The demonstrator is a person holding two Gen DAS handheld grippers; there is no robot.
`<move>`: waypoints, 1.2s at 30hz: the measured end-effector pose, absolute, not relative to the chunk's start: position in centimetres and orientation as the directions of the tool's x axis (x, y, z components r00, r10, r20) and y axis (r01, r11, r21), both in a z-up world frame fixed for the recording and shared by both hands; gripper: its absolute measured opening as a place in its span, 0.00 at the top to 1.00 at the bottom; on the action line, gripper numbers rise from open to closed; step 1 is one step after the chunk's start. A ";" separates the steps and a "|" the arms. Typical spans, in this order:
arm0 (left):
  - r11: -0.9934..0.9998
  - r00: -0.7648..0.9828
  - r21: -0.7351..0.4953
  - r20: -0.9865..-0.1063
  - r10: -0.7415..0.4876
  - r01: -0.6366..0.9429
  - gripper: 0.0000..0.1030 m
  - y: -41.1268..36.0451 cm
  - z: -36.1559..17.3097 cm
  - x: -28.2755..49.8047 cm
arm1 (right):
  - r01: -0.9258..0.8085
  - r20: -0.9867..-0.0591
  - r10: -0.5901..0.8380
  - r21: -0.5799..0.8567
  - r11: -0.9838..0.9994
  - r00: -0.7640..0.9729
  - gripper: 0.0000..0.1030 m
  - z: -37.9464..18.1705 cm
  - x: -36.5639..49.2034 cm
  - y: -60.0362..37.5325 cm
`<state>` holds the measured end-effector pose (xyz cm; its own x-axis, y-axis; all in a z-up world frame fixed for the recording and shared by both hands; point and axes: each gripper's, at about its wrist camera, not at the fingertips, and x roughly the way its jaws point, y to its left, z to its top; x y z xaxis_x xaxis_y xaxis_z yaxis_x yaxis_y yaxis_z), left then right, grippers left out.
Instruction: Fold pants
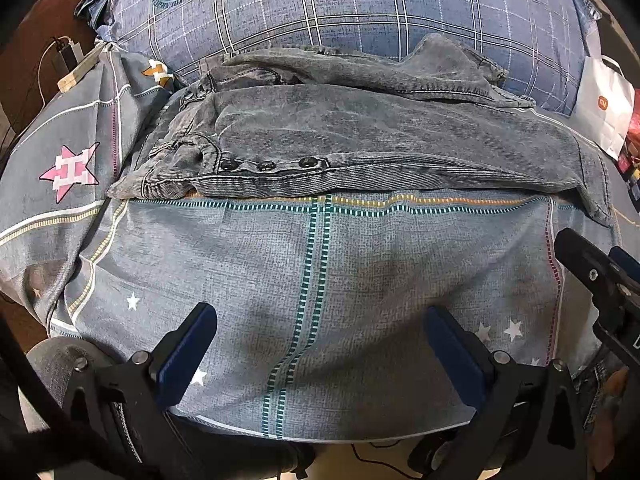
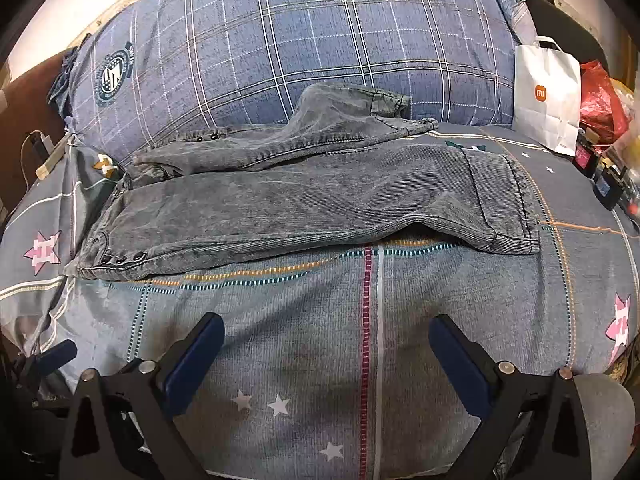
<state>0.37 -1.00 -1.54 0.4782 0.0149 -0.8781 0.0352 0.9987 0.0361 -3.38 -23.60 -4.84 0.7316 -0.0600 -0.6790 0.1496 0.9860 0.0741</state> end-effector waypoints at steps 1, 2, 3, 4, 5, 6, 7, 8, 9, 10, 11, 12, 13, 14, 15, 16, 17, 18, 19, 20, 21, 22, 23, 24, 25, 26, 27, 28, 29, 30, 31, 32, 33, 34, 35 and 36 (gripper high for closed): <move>0.999 0.478 0.036 -0.878 0.015 0.035 0.00 -1.0 -1.5 0.4 | 0.150 -0.680 -0.058 0.076 0.986 0.731 0.00 -4.8 -3.3 -23.6; 0.999 0.479 0.039 -0.877 0.018 0.033 0.00 -0.9 -1.3 0.5 | 0.149 -0.681 -0.057 0.078 0.986 0.730 0.00 -4.7 -3.2 -23.6; 0.999 0.482 0.044 -0.876 0.023 0.031 0.00 -1.1 -1.2 0.5 | 0.148 -0.679 -0.055 0.080 0.986 0.732 0.00 -4.7 -3.2 -23.6; 0.998 0.486 0.046 -0.874 0.025 0.031 0.00 -1.1 -1.1 0.6 | 0.147 -0.678 -0.054 0.081 0.986 0.733 0.00 -4.7 -3.2 -23.6; 0.998 0.487 0.046 -0.873 0.025 0.031 0.00 -1.2 -1.0 0.6 | 0.145 -0.678 -0.053 0.080 0.986 0.733 0.00 -4.7 -3.1 -23.5; 0.999 0.489 0.044 -0.872 0.023 0.032 0.00 -1.2 -0.8 0.6 | 0.142 -0.677 -0.050 0.082 0.986 0.734 0.00 -4.7 -3.1 -23.4; 0.999 0.489 0.043 -0.872 0.021 0.033 0.00 -1.2 -0.7 0.6 | 0.139 -0.677 -0.046 0.084 0.987 0.734 0.00 -4.7 -3.1 -23.4; 0.998 0.489 0.044 -0.872 0.023 0.033 0.00 -1.3 -0.6 0.6 | 0.138 -0.677 -0.045 0.084 0.987 0.734 0.00 -4.7 -3.1 -23.4; 0.998 0.490 0.046 -0.871 0.024 0.032 0.00 -1.3 -0.5 0.5 | 0.138 -0.677 -0.045 0.083 0.987 0.734 0.00 -4.7 -3.1 -23.3; 0.998 0.492 0.047 -0.870 0.025 0.032 0.00 -1.4 -0.4 0.5 | 0.137 -0.677 -0.044 0.085 0.987 0.735 0.00 -4.7 -3.1 -23.3; 0.998 0.494 0.048 -0.869 0.026 0.032 0.00 -1.3 -0.2 0.3 | 0.136 -0.677 -0.039 0.090 0.987 0.735 0.00 -4.7 -3.1 -23.3; 0.998 0.496 0.048 -0.868 0.028 0.027 0.00 -1.5 0.0 0.2 | 0.136 -0.677 -0.037 0.094 0.986 0.735 0.00 -4.6 -3.2 -23.3; 0.999 0.499 0.046 -0.866 0.027 0.026 0.00 -1.5 0.2 0.0 | 0.138 -0.675 -0.037 0.096 0.986 0.737 0.00 -4.5 -3.4 -23.4; 0.999 0.502 0.046 -0.864 0.027 0.025 0.00 -1.5 0.5 -0.2 | 0.142 -0.672 -0.041 0.097 0.985 0.739 0.00 -4.3 -3.7 -23.4; 0.999 0.506 0.048 -0.862 0.029 0.024 0.00 -1.5 0.8 -0.4 | 0.146 -0.669 -0.044 0.096 0.985 0.742 0.00 -4.2 -3.9 -23.4; 0.998 0.512 0.051 -0.858 0.032 0.023 0.00 -1.5 1.1 -0.7 | 0.146 -0.664 -0.044 0.099 0.984 0.746 0.00 -3.9 -4.2 -23.5; 0.998 0.519 0.053 -0.854 0.035 0.021 0.00 -1.5 1.5 -1.0 | 0.144 -0.660 -0.041 0.102 0.984 0.750 0.00 -3.6 -4.6 -23.5; 0.998 0.529 0.055 -0.848 0.036 0.020 0.00 -1.5 2.0 -1.4 | 0.145 -0.656 -0.041 0.105 0.984 0.754 0.00 -3.4 -4.9 -23.6; 0.998 0.535 0.054 -0.844 0.036 0.019 0.00 -1.4 2.4 -1.7 | 0.148 -0.650 -0.042 0.109 0.983 0.759 0.00 -3.1 -5.3 -23.6; 0.998 0.543 0.054 -0.839 0.037 0.016 0.00 -1.3 2.8 -2.0 | 0.153 -0.643 -0.045 0.112 0.982 0.765 0.00 -2.8 -5.7 -23.6; 0.998 0.552 0.055 -0.833 0.039 0.012 0.00 -1.2 3.1 -2.4 | 0.157 -0.635 -0.048 0.116 0.981 0.771 0.00 -2.4 -6.1 -23.7; 0.998 0.556 0.057 -0.830 0.043 0.008 0.00 -1.1 3.4 -2.6 | 0.159 -0.630 -0.050 0.118 0.980 0.775 0.00 -2.2 -6.4 -23.7; 0.998 0.558 0.057 -0.828 0.045 0.005 0.00 -1.1 3.6 -2.7 | 0.160 -0.623 -0.051 0.121 0.980 0.781 0.00 -1.8 -6.9 -23.8; 0.999 0.564 0.054 -0.824 0.043 0.004 0.00 -0.9 3.9 -3.0 | 0.160 -0.617 -0.051 0.122 0.980 0.786 0.00 -1.5 -7.2 -23.8; 0.999 0.568 0.054 -0.821 0.045 -0.001 0.00 -0.8 4.2 -3.0 | 0.161 -0.609 -0.055 0.120 0.980 0.791 0.00 -1.1 -7.5 -23.9; 0.999 0.574 0.053 -0.817 0.048 -0.007 0.00 -0.6 4.6 -3.0 | 0.165 -0.601 -0.062 0.117 0.979 0.797 0.00 -0.8 -7.8 -23.9; 0.999 0.582 0.050 -0.812 0.047 -0.012 0.00 -0.4 5.0 -3.0 | 0.167 -0.591 -0.067 0.117 0.979 0.804 0.00 -0.5 -8.1 -23.9; 0.999 0.589 0.047 -0.807 0.048 -0.016 0.00 -0.2 5.3 -2.9 | 0.171 -0.580 -0.071 0.120 0.978 0.812 0.00 -0.1 -8.3 -24.0; 0.999 0.594 0.046 -0.803 0.050 -0.022 0.00 -0.1 5.6 -2.8 | 0.174 -0.564 -0.073 0.127 0.977 0.822 0.00 0.2 -8.6 -24.1; 0.999 0.600 0.045 -0.798 0.052 -0.027 0.00 0.2 6.0 -2.5 | 0.177 -0.549 -0.076 0.134 0.975 0.832 0.00 0.6 -8.8 -24.3; 0.999 0.604 0.042 -0.795 0.051 -0.030 0.00 0.4 6.3 -2.3 | 0.177 -0.539 -0.074 0.142 0.974 0.839 0.00 0.9 -8.8 -24.5; 0.999 0.609 0.037 -0.792 0.050 -0.035 0.00 0.5 6.5 -1.9 | 0.179 -0.534 -0.073 0.149 0.973 0.843 0.00 1.2 -8.9 -24.7; 0.999 0.618 0.030 -0.785 0.049 -0.041 0.00 0.8 6.9 -1.4 | 0.183 -0.528 -0.076 0.152 0.971 0.846 0.00 1.5 -8.8 -24.8; 0.999 0.622 0.027 -0.781 0.048 -0.043 0.00 0.9 7.2 -1.0 | 0.181 -0.522 -0.074 0.156 0.971 0.850 0.00 1.7 -8.6 -25.0; 0.999 0.624 0.013 -0.781 0.035 -0.039 0.00 1.2 7.5 -0.3 | 0.173 -0.519 -0.064 0.164 0.971 0.852 0.00 2.0 -8.2 -25.3; 0.999 0.627 -0.002 -0.779 0.021 -0.037 0.00 1.3 7.7 0.4 | 0.165 -0.522 -0.050 0.176 0.971 0.852 0.00 2.2 -7.7 -25.5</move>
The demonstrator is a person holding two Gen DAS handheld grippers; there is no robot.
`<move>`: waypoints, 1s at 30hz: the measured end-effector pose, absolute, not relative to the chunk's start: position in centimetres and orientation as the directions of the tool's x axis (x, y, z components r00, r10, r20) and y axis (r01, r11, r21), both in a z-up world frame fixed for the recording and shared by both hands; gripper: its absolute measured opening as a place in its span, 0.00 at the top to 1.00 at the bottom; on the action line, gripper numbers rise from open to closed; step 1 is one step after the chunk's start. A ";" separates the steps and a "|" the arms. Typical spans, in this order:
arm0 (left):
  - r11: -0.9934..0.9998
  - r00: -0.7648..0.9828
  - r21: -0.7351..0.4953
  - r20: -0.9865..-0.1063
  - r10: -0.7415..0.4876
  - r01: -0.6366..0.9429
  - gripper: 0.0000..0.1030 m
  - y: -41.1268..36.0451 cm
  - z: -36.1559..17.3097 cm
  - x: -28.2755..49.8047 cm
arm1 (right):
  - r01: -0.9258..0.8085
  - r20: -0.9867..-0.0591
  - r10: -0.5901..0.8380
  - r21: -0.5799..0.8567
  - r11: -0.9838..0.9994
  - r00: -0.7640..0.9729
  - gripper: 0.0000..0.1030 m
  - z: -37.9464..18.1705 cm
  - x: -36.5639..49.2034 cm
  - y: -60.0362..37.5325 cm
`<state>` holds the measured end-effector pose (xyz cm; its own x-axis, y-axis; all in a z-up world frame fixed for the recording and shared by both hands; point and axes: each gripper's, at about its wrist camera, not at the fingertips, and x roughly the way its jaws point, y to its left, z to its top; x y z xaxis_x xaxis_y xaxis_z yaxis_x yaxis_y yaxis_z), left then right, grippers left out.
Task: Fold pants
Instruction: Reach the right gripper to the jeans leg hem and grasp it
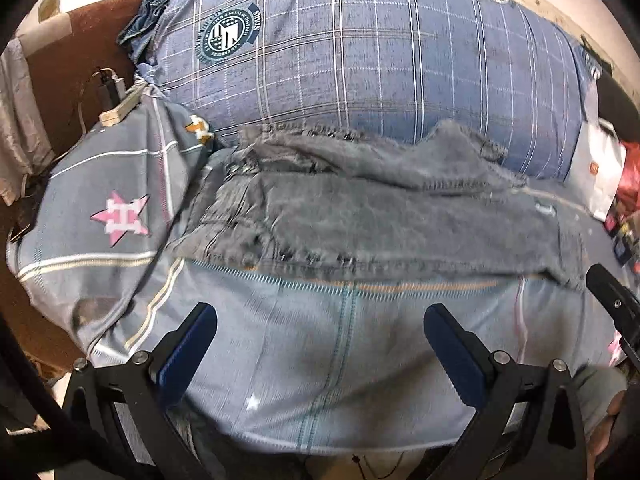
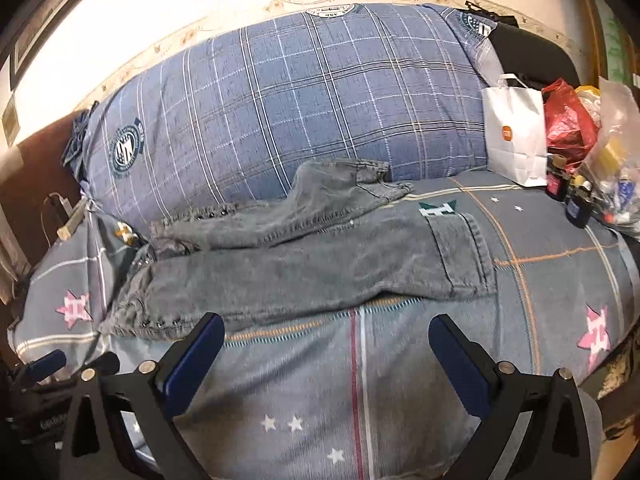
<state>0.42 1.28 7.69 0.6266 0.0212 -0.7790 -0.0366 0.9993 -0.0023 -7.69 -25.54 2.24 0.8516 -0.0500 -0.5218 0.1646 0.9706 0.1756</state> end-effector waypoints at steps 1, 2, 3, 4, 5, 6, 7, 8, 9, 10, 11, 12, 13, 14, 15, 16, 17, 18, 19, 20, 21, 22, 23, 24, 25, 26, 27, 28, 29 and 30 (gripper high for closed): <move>0.999 0.632 -0.008 -0.775 0.016 -0.035 0.00 1.4 7.9 1.1 | 0.151 -0.521 -0.032 0.188 0.971 0.853 0.00 2.6 -7.1 -25.8; 0.999 0.632 -0.009 -0.775 0.013 -0.031 0.00 1.3 8.0 1.8 | 0.140 -0.519 -0.016 0.200 0.970 0.855 0.00 2.9 -6.4 -26.2; 1.000 0.630 -0.018 -0.776 -0.002 -0.020 0.00 1.4 8.2 3.0 | 0.141 -0.527 -0.009 0.211 0.967 0.850 0.00 3.3 -5.6 -26.8; 1.000 0.634 -0.023 -0.773 -0.006 -0.018 0.00 1.3 8.3 3.7 | 0.146 -0.539 -0.003 0.224 0.964 0.842 0.00 3.6 -4.6 -27.4; 1.000 0.639 -0.020 -0.769 -0.004 -0.018 0.00 1.3 8.7 5.0 | 0.150 -0.551 0.005 0.236 0.960 0.835 0.00 3.9 -3.5 -28.0; 1.000 0.640 -0.027 -0.768 -0.013 -0.012 0.00 1.2 9.0 6.1 | 0.159 -0.565 0.006 0.242 0.957 0.825 0.00 4.2 -2.4 -28.5; 0.999 0.640 -0.045 -0.767 -0.034 -0.001 0.00 1.1 9.3 7.2 | 0.181 -0.580 -0.009 0.240 0.954 0.814 0.00 4.6 -0.9 -29.3; 0.998 0.642 -0.060 -0.765 -0.051 0.008 0.00 1.0 9.6 8.3 | 0.193 -0.586 -0.017 0.239 0.952 0.810 0.00 5.0 0.4 -29.9; 0.998 0.646 -0.068 -0.761 -0.059 0.011 0.00 0.8 9.9 9.6 | 0.201 -0.587 -0.022 0.243 0.949 0.809 0.00 5.5 1.7 -30.6; 0.997 0.651 -0.078 -0.756 -0.068 0.013 0.00 0.5 10.2 11.0 | 0.209 -0.584 -0.025 0.249 0.946 0.811 0.00 5.8 2.6 -31.1; 0.997 0.655 -0.078 -0.753 -0.067 0.012 0.00 0.2 10.4 12.2 | 0.220 -0.576 -0.031 0.262 0.940 0.817 0.00 6.4 4.0 -31.9; 0.998 0.666 -0.067 -0.743 -0.058 0.012 0.00 -0.4 10.7 13.8 | 0.225 -0.571 -0.034 0.268 0.937 0.820 0.00 6.7 5.1 -32.5; 0.998 0.676 -0.059 -0.735 -0.056 0.018 0.00 -0.9 10.8 14.9 | 0.234 -0.567 -0.041 0.272 0.933 0.823 0.00 6.9 6.1 -33.0; 0.998 0.681 -0.056 -0.730 -0.059 0.026 0.00 -1.3 10.7 15.8 | 0.241 -0.563 -0.045 0.278 0.930 0.825 0.00 7.0 6.7 -33.5; 0.997 0.680 -0.062 -0.729 -0.073 0.040 0.00 -1.8 10.2 17.2 | 0.244 -0.558 -0.044 0.290 0.925 0.829 0.00 6.7 7.8 -34.1; 0.996 0.678 -0.071 -0.730 -0.087 0.051 0.00 -2.2 9.6 18.1 | 0.241 -0.553 -0.037 0.302 0.922 0.832 0.00 6.4 8.4 -34.5; 0.996 0.675 -0.075 -0.732 -0.094 0.057 0.00 -2.5 8.7 18.8 | 0.238 -0.548 -0.028 0.316 0.919 0.836 0.00 5.8 8.9 -34.9; 0.995 0.670 -0.079 -0.736 -0.096 0.056 0.00 -2.6 7.3 19.5 | 0.234 -0.544 -0.020 0.327 0.916 0.839 0.00 4.9 9.3 -35.1; 0.994 0.674 -0.092 -0.731 -0.102 0.051 0.00 -2.5 6.1 19.6 | 0.229 -0.548 -0.015 0.326 0.917 0.836 0.00 4.0 9.7 -35.2; 0.994 0.676 -0.099 -0.730 -0.098 0.037 0.00 -2.4 4.8 19.6 | 0.229 -0.563 -0.010 0.319 0.920 0.827 0.00 3.0 10.3 -35.3; 0.996 0.650 -0.090 -0.757 -0.073 0.008 0.00 -2.4 3.1 19.9 | 0.226 -0.580 -0.003 0.313 0.922 0.815 0.01 2.0 10.8 -35.3; 0.997 0.619 -0.082 -0.782 -0.070 0.009 0.00 -2.6 2.1 20.5 | 0.217 -0.593 0.008 0.308 0.926 0.806 0.05 1.3 11.2 -35.2; 0.997 0.594 -0.079 -0.801 -0.079 0.026 0.00 -2.7 1.2 20.8 | 0.213 -0.606 0.017 0.305 0.928 0.795 0.09 0.6 11.7 -35.2; 0.997 0.579 -0.071 -0.812 -0.077 0.032 0.00 -2.8 0.7 21.0 | 0.207 -0.618 0.030 0.308 0.928 0.786 0.10 0.0 11.9 -35.1; 0.997 0.579 -0.066 -0.813 -0.069 0.026 0.00 -2.8 0.5 20.9 | 0.189 -0.629 0.067 0.331 0.924 0.774 0.18 -0.5 12.4 -35.0; 0.997 0.580 -0.072 -0.811 -0.073 0.024 0.00 -2.7 0.5 20.8 | 0.178 -0.631 0.089 0.348 0.921 0.771 0.27 -0.9 12.6 -35.0; 0.996 0.579 -0.085 -0.811 -0.087 0.030 0.00 -2.6 0.7 20.8 | 0.163 -0.634 0.126 0.377 0.912 0.763 0.30 -1.2 13.0 -34.9; 0.994 0.576 -0.099 -0.811 -0.101 0.034 0.00 -2.5 0.8 20.7 | 0.157 -0.640 0.146 0.392 0.907 0.755 0.30 -1.4 13.3 -34.8; 0.993 0.572 -0.116 -0.813 -0.114 0.034 0.00 -2.3 1.0 20.7 | 0.151 -0.642 0.168 0.411 0.899 0.748 0.30 -1.4 13.6 -34.9; 0.991 0.571 -0.127 -0.812 -0.122 0.030 0.00 -2.0 1.0 20.6 | 0.145 -0.640 0.189 0.433 0.890 0.745 0.30 -1.3 13.9 -35.0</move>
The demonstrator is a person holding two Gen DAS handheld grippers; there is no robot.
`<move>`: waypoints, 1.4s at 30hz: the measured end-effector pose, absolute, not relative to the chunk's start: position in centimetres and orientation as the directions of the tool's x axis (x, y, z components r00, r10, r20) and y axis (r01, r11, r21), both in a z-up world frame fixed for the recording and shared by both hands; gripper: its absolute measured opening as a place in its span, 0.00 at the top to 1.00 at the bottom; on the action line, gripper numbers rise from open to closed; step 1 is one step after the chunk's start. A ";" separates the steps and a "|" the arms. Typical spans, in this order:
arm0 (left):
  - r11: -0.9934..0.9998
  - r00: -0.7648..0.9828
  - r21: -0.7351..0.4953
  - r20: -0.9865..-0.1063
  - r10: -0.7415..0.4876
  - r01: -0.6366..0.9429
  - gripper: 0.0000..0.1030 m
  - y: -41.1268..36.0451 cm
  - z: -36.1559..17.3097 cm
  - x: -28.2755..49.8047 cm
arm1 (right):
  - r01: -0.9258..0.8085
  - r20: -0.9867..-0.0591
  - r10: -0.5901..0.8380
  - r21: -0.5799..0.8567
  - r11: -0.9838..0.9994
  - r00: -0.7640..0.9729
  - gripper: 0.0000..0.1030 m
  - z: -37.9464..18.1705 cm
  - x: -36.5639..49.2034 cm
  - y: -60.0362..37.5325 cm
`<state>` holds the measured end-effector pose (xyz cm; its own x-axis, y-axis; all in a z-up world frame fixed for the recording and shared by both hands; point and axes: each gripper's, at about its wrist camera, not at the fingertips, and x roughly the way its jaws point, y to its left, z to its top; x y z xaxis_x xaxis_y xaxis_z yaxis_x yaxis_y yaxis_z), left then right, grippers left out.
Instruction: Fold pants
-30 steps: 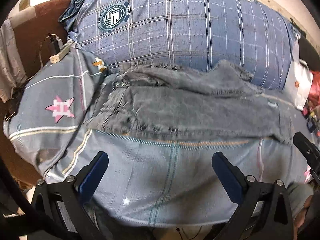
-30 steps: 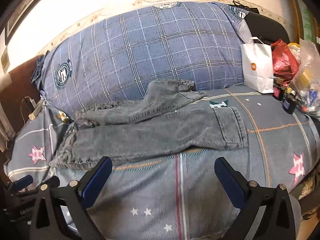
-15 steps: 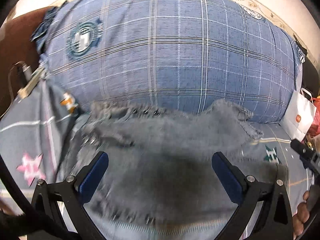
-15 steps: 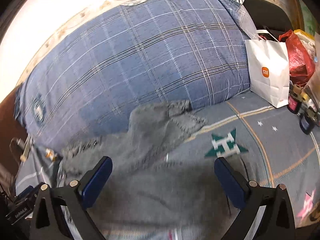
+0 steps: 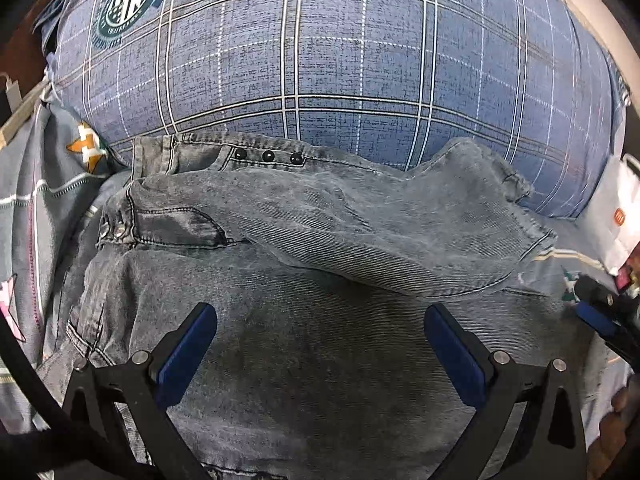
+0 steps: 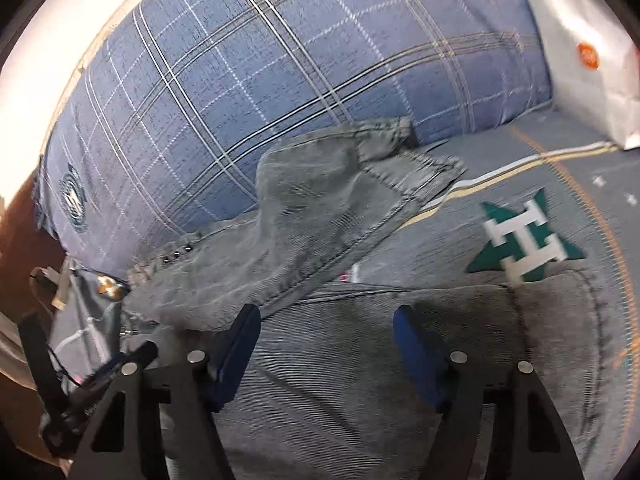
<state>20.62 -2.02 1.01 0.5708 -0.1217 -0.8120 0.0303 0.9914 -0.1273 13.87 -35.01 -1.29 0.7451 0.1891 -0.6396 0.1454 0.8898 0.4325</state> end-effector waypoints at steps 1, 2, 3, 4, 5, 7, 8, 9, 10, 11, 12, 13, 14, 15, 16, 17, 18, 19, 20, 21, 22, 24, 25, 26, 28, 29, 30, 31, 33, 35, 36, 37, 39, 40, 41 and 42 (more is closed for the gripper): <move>0.990 0.572 -0.140 -0.810 -0.130 0.027 0.00 -1.6 1.1 20.4 | 0.153 -0.639 0.210 0.463 0.873 0.740 0.30 -1.1 14.3 -35.4; 0.989 0.572 -0.148 -0.809 -0.135 0.023 0.00 -1.3 1.1 20.3 | 0.174 -0.645 0.221 0.490 0.854 0.732 0.30 -0.7 14.9 -35.9; 0.988 0.569 -0.151 -0.811 -0.136 0.021 0.00 -1.3 0.9 20.3 | 0.192 -0.648 0.228 0.510 0.839 0.726 0.30 -0.4 15.6 -36.3; 0.988 0.565 -0.156 -0.814 -0.138 0.016 0.00 -1.1 0.7 20.3 | 0.203 -0.639 0.244 0.542 0.816 0.729 0.30 0.2 16.6 -37.0; 0.987 0.560 -0.162 -0.817 -0.140 0.011 0.00 -0.9 0.5 20.2 | 0.205 -0.633 0.251 0.557 0.805 0.733 0.30 0.7 17.4 -37.3; 0.984 0.577 -0.179 -0.804 -0.146 -0.001 0.00 -0.7 0.2 20.4 | 0.250 -0.649 0.217 0.548 0.798 0.729 0.30 1.7 20.1 -38.1; 0.983 0.574 -0.181 -0.806 -0.146 -0.004 0.00 -0.6 0.0 20.5 | 0.271 -0.657 0.215 0.556 0.786 0.723 0.30 1.9 22.1 -38.6; 0.983 0.572 -0.183 -0.807 -0.146 -0.008 0.00 -0.4 -0.1 20.6 | 0.283 -0.658 0.218 0.567 0.774 0.721 0.30 1.9 23.6 -38.8; 0.982 0.570 -0.188 -0.809 -0.147 -0.013 0.00 -0.3 -0.2 20.7 | 0.302 -0.667 0.215 0.570 0.764 0.713 0.30 1.8 25.0 -39.2; 0.981 0.567 -0.192 -0.810 -0.150 -0.015 0.00 -0.2 -0.3 20.8 | 0.317 -0.675 0.210 0.569 0.759 0.707 0.30 1.6 25.8 -39.5; 0.981 0.563 -0.195 -0.812 -0.152 -0.016 0.00 -0.1 -0.5 20.9 | 0.345 -0.680 0.211 0.584 0.735 0.702 0.30 1.2 27.3 -40.1; 0.981 0.561 -0.195 -0.814 -0.151 -0.019 0.00 0.0 -0.5 21.0 | 0.370 -0.683 0.208 0.596 0.713 0.700 0.30 0.8 28.6 -40.7; 0.981 0.558 -0.191 -0.817 -0.148 -0.021 0.00 0.0 -0.7 21.0 | 0.381 -0.688 0.206 0.596 0.707 0.696 0.30 0.6 29.4 -41.1; 0.982 0.555 -0.189 -0.819 -0.145 -0.022 0.00 0.0 -0.7 21.1 | 0.396 -0.689 0.209 0.607 0.689 0.694 0.30 0.1 30.6 -41.6; 0.982 0.553 -0.189 -0.820 -0.146 -0.022 0.00 0.1 -0.8 21.2 | 0.409 -0.684 0.216 0.626 0.664 0.697 0.30 -0.4 31.6 -42.2; 0.981 0.550 -0.193 -0.822 -0.149 -0.023 0.00 0.1 -0.8 21.3 | 0.420 -0.686 0.218 0.633 0.650 0.694 0.31 -0.8 32.2 -42.5; 0.980 0.548 -0.197 -0.823 -0.152 -0.025 0.00 0.2 -0.9 21.3 | 0.439 -0.694 0.218 0.634 0.637 0.686 0.33 -1.3 33.1 -42.8; 0.979 0.546 -0.200 -0.824 -0.154 -0.026 0.00 0.3 -0.9 21.3 | 0.452 -0.701 0.215 0.632 0.629 0.680 0.40 -1.6 33.6 -43.0; 0.980 0.545 -0.200 -0.824 -0.154 -0.025 0.01 0.3 -0.9 21.3 | 0.463 -0.703 0.220 0.638 0.616 0.676 0.41 -2.3 34.2 -43.0; 0.980 0.544 -0.198 -0.825 -0.152 -0.026 0.00 0.2 -0.9 21.3 | 0.465 -0.691 0.226 0.657 0.594 0.687 0.40 -2.7 34.1 -43.1; 0.980 0.545 -0.197 -0.825 -0.151 -0.026 0.00 0.2 -0.9 21.3 | 0.470 -0.686 0.228 0.666 0.580 0.691 0.40 -2.8 34.0 -43.0; 0.980 0.543 -0.195 -0.826 -0.151 -0.023 0.00 0.1 -0.9 21.2 | 0.471 -0.682 0.223 0.669 0.576 0.696 0.40 -3.0 33.6 -42.8; 0.981 0.542 -0.195 -0.826 -0.153 -0.020 0.00 0.0 -0.9 21.2 | 0.470 -0.679 0.221 0.672 0.573 0.700 0.45 -3.1 33.3 -42.7; 0.981 0.543 -0.195 -0.826 -0.153 -0.020 0.00 -0.1 -0.8 21.2 | 0.490 -0.691 0.201 0.658 0.571 0.694 0.53 -3.4 32.8 -42.5; 0.981 0.548 -0.194 -0.823 -0.152 -0.018 0.00 -0.1 -0.6 21.1 | 0.509 -0.693 0.197 0.664 0.548 0.693 0.53 -4.3 32.3 -42.7; 0.981 0.551 -0.193 -0.821 -0.152 -0.017 0.00 -0.1 -0.5 21.0 | 0.514 -0.693 0.199 0.668 0.539 0.693 0.53 -5.0 32.2 -42.8; 0.981 0.552 -0.193 -0.820 -0.152 -0.017 0.00 -0.1 -0.5 21.0 | 0.510 -0.687 0.214 0.680 0.527 0.695 0.53 -5.4 32.3 -42.9; 0.981 0.555 -0.195 -0.818 -0.153 -0.017 0.00 -0.1 -0.5 21.0 | 0.508 -0.688 0.218 0.679 0.529 0.693 0.53 -5.5 32.5 -42.9; 0.979 0.556 -0.202 -0.816 -0.156 -0.021 0.00 -0.1 -0.4 21.0 | 0.505 -0.704 0.199 0.650 0.568 0.682 0.54 -5.4 32.4 -42.3; 0.979 0.562 -0.203 -0.812 -0.156 -0.021 0.01 -0.1 -0.3 20.9 | 0.448 -0.697 0.198 0.625 0.639 0.690 0.93 -4.5 32.4 -41.1; 0.980 0.571 -0.199 -0.807 -0.150 -0.024 0.01 -0.1 -0.2 20.8 | 0.449 -0.713 0.178 0.594 0.668 0.679 0.93 -4.0 32.4 -40.5; 0.980 0.575 -0.198 -0.805 -0.148 -0.026 0.01 0.0 -0.2 20.7 | 0.450 -0.719 0.149 0.567 0.689 0.679 0.93 -3.5 31.6 -40.0; 0.975 0.576 -0.223 -0.800 -0.168 -0.026 0.00 0.1 0.0 20.7 | 0.381 -0.670 0.136 0.563 0.734 0.729 0.93 -1.2 29.4 -38.5; 0.972 0.578 -0.234 -0.797 -0.177 -0.026 0.00 0.3 0.1 20.6 | 0.336 -0.641 0.134 0.555 0.761 0.756 0.93 0.4 27.2 -37.5; 0.970 0.580 -0.243 -0.794 -0.183 -0.027 0.00 0.4 0.2 20.5 | 0.289 -0.611 0.160 0.568 0.770 0.776 0.93 1.5 25.1 -36.7; 0.967 0.583 -0.254 -0.789 -0.192 -0.025 0.00 0.6 0.4 20.4 | 0.253 -0.586 0.175 0.574 0.779 0.791 0.93 2.4 23.3 -36.1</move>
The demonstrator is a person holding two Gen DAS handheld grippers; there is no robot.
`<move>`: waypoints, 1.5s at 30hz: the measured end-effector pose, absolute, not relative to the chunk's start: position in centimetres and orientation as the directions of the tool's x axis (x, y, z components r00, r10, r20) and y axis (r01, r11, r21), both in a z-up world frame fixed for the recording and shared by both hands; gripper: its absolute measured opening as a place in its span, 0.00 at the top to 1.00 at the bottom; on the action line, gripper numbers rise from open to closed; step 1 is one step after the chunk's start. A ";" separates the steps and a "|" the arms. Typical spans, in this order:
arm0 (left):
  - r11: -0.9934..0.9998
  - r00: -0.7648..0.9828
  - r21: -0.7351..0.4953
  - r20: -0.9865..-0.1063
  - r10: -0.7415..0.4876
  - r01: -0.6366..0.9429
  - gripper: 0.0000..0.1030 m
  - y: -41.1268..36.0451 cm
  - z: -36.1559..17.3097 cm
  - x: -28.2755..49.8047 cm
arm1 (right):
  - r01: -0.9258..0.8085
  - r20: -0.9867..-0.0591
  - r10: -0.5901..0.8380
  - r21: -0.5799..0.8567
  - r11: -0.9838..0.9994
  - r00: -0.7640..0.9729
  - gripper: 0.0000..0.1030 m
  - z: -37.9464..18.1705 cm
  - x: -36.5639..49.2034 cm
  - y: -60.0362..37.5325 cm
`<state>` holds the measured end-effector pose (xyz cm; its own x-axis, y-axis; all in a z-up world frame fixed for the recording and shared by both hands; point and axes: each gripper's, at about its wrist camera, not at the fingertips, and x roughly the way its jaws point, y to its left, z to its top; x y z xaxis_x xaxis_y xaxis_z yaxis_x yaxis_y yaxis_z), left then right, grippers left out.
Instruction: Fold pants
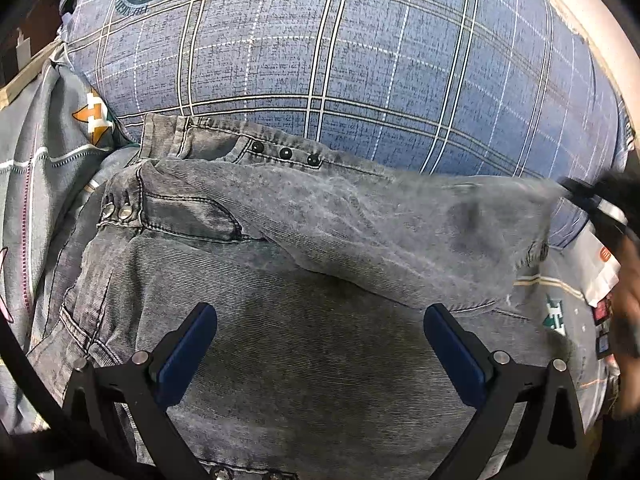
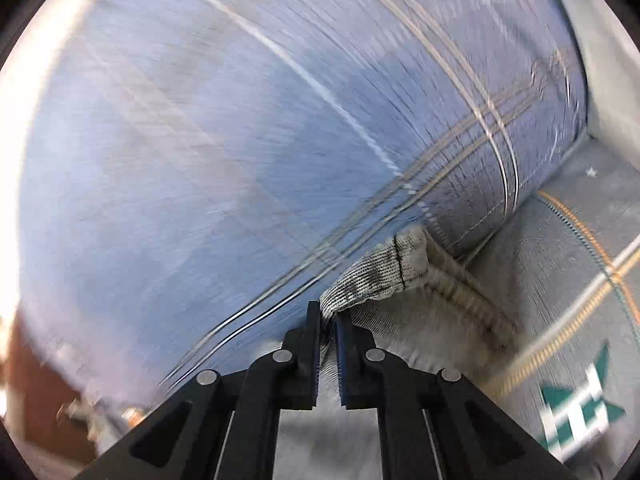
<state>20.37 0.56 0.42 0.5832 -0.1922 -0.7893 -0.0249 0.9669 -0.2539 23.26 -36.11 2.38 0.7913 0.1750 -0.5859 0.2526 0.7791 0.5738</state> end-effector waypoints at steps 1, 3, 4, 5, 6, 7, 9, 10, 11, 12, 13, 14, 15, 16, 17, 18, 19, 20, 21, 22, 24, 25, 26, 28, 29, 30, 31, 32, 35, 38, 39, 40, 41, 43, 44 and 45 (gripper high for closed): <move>0.964 0.587 -0.266 -0.784 -0.203 -0.022 0.00 0.7 0.6 20.2 | 0.211 -0.555 0.182 0.569 0.795 0.811 0.93 3.3 20.2 -35.3; 0.956 0.594 -0.295 -0.771 -0.230 -0.012 0.00 0.7 1.0 19.9 | 0.150 -0.511 0.205 0.570 0.808 0.835 0.93 3.4 15.0 -34.0; 0.950 0.593 -0.312 -0.765 -0.249 -0.004 0.00 0.7 1.2 19.8 | 0.102 -0.479 0.236 0.578 0.809 0.845 0.93 2.9 11.5 -33.4; 0.943 0.591 -0.331 -0.760 -0.270 0.005 0.00 0.6 1.3 19.6 | 0.068 -0.453 0.262 0.593 0.803 0.852 0.93 1.9 9.0 -33.2; 0.933 0.580 -0.359 -0.757 -0.302 0.017 0.00 0.5 1.3 19.5 | 0.057 -0.439 0.277 0.609 0.791 0.855 0.93 2.8 7.5 -33.9; 0.926 0.573 -0.376 -0.754 -0.322 0.025 0.00 0.2 1.4 19.5 | 0.053 -0.433 0.291 0.627 0.777 0.853 0.93 1.0 5.4 -33.6; 0.915 0.571 -0.402 -0.741 -0.353 0.043 0.00 -0.4 1.9 19.5 | 0.060 -0.419 0.300 0.660 0.748 0.857 0.93 -0.8 3.5 -34.5; 0.916 0.566 -0.398 -0.746 -0.350 0.042 0.00 -0.7 2.1 19.8 | 0.074 -0.411 0.303 0.688 0.722 0.860 0.93 -2.8 3.5 -35.0; 0.915 0.553 -0.401 -0.754 -0.353 0.038 0.01 -1.2 2.4 20.3 | 0.093 -0.413 0.324 0.726 0.681 0.851 0.93 -4.5 3.2 -35.5; 0.911 0.542 -0.410 -0.758 -0.364 0.038 0.00 -1.5 2.5 20.7 | 0.115 -0.421 0.376 0.778 0.618 0.825 0.93 -6.2 3.3 -35.9; 0.906 0.525 -0.423 -0.764 -0.375 0.031 0.01 -2.1 2.7 21.6 | 0.117 -0.417 0.393 0.793 0.597 0.820 0.93 -6.4 5.4 -36.8; 0.904 0.511 -0.428 -0.773 -0.376 0.018 0.01 -2.7 2.9 22.5 | 0.098 -0.400 0.391 0.793 0.601 0.829 0.93 -6.0 5.2 -37.1; 0.903 0.484 -0.431 -0.788 -0.379 0.005 0.01 -3.7 3.2 24.0 | 0.092 -0.396 0.374 0.780 0.619 0.839 0.93 -5.5 5.0 -37.4; 0.902 0.461 -0.431 -0.800 -0.385 0.006 0.01 -4.6 3.2 25.2 | 0.088 -0.396 0.359 0.766 0.637 0.845 0.93 -4.9 4.7 -37.3; 0.901 0.439 -0.434 -0.810 -0.389 -0.004 0.01 -5.3 3.0 26.5 | 0.083 -0.393 0.366 0.769 0.634 0.844 0.93 -4.5 5.4 -37.6; 0.901 0.416 -0.434 -0.824 -0.385 -0.026 0.01 -6.1 2.6 27.9 | 0.072 -0.383 0.379 0.777 0.625 0.842 0.93 -4.3 5.3 -37.7; 0.914 0.373 -0.404 -0.854 -0.362 -0.037 0.04 -7.3 1.7 29.5 | 0.067 -0.383 0.384 0.777 0.626 0.840 0.93 -4.2 5.2 -37.6; 0.926 0.334 -0.375 -0.880 -0.339 -0.049 0.20 -8.0 0.9 30.5 | 0.076 -0.397 0.377 0.767 0.638 0.837 0.93 -4.0 5.4 -37.8; 0.933 0.262 -0.347 -0.913 -0.313 -0.095 0.43 -8.7 -0.8 31.8 | 0.080 -0.402 0.376 0.765 0.640 0.835 0.93 -3.9 5.6 -37.9; 0.933 0.211 -0.337 -0.928 -0.307 -0.124 0.57 -9.0 -2.1 32.6 | 0.080 -0.401 0.382 0.770 0.633 0.833 0.93 -4.0 5.9 -37.9; 0.921 0.170 -0.344 -0.934 -0.315 -0.185 0.93 -8.6 -3.3 33.4 | 0.093 -0.417 0.394 0.775 0.626 0.819 0.93 -3.9 6.5 -38.2; 0.910 0.179 -0.356 -0.930 -0.322 -0.212 0.94 -8.2 -3.1 33.4 | 0.098 -0.420 0.408 0.785 0.612 0.810 0.93 -4.2 6.8 -38.5; 0.893 0.218 -0.382 -0.917 -0.335 -0.235 0.94 -7.7 -2.2 32.9 | 0.099 -0.417 0.429 0.799 0.593 0.801 0.93 -4.3 7.5 -38.7; 0.869 0.344 -0.453 -0.863 -0.371 -0.200 0.94 -7.0 1.3 31.2 | 0.094 -0.403 0.448 0.818 0.567 0.798 0.93 -4.4 8.3 -39.5; 0.856 0.396 -0.486 -0.831 -0.391 -0.177 0.94 -6.7 3.0 30.1 | 0.079 -0.380 0.450 0.826 0.557 0.808 0.93 -4.1 8.4 -40.0; 0.834 0.443 -0.528 -0.794 -0.418 -0.160 0.94 -6.3 4.6 28.7 | 0.057 -0.351 0.458 0.838 0.542 0.817 0.93 -3.9 8.4 -40.4; 0.815 0.473 -0.563 -0.761 -0.445 -0.139 0.94 -6.0 5.9 27.1 | 0.027 -0.311 0.470 0.854 0.519 0.826 0.93 -3.5 8.1 -40.8; 0.806 0.490 -0.580 -0.740 -0.461 -0.119 0.94 -5.8 6.6 25.7 | -0.019 -0.255 0.479 0.868 0.495 0.840 0.93 -2.7 7.3 -41.3; 0.794 0.503 -0.603 -0.711 -0.491 -0.078 0.94 -5.7 6.5 21.6 | -0.084 -0.208 0.470 0.846 0.527 0.858 0.93 -1.1 4.9 -41.7; 0.805 0.452 -0.591 -0.735 -0.506 -0.060 0.94 -6.1 2.8 17.6 | -0.027 -0.272 0.442 0.827 0.562 0.855 0.93 -1.9 2.9 -41.9; 0.798 0.417 -0.599 -0.744 -0.522 -0.068 0.94 -6.2 0.7 16.5 | -0.005 -0.290 0.435 0.827 0.562 0.852 0.93 -2.7 2.4 -42.0; 0.798 0.388 -0.597 -0.757 -0.526 -0.081 0.94 -6.3 -0.7 16.0 | 0.047 -0.327 0.411 0.828 0.559 0.851 0.93 -3.9 1.6 -42.1; 0.805 0.365 -0.586 -0.772 -0.521 -0.091 0.95 -6.4 -1.6 15.7 | 0.078 -0.349 0.402 0.829 0.553 0.846 0.93 -4.8 0.9 -42.0; 0.805 0.350 -0.583 -0.781 -0.518 -0.109 0.95 -6.2 -2.9 15.1 | 0.141 -0.415 0.379 0.806 0.575 0.827 0.93 -6.1 0.5 -41.6; 0.795 0.357 -0.597 -0.769 -0.531 -0.105 0.95 -6.1 -2.6 14.8 | 0.180 -0.460 0.374 0.791 0.585 0.805 0.93 -6.7 0.7 -41.5; 0.786 0.375 -0.612 -0.751 -0.544 -0.087 0.95 -6.0 -1.5 14.5 | 0.186 -0.452 0.379 0.805 0.563 0.808 0.93 -7.1 0.6 -41.7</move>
